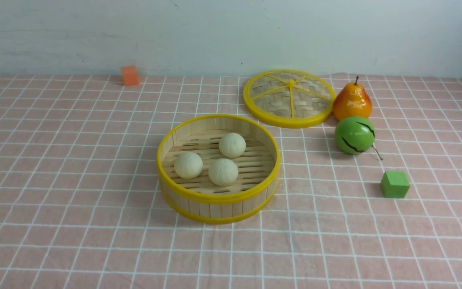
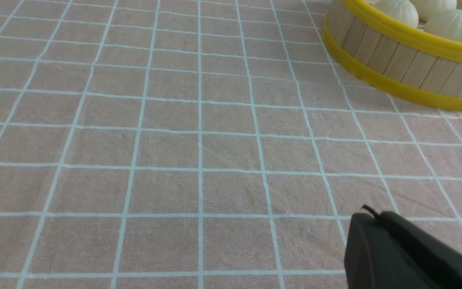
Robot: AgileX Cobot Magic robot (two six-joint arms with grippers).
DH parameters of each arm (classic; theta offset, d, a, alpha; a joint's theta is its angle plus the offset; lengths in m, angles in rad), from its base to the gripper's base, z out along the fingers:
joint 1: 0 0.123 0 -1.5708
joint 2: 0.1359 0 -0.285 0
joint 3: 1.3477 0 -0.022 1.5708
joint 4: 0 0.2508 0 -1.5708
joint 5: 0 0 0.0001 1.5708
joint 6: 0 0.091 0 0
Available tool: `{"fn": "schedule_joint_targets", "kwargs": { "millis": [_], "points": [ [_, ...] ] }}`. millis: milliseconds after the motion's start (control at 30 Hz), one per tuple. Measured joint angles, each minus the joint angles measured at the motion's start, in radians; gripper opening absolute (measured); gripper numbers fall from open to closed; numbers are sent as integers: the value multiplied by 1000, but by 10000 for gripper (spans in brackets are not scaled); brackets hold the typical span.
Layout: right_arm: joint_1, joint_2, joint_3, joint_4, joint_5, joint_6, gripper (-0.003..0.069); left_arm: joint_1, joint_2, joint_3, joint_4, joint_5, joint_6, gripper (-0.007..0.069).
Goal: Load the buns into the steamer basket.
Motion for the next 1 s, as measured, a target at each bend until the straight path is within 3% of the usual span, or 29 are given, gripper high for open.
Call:
{"fn": "schedule_joint_targets", "kwargs": {
  "millis": [1000],
  "points": [
    [0,0,-1,0,0,0,125,0,0,0,0,0,0,-14]
  ]
}}
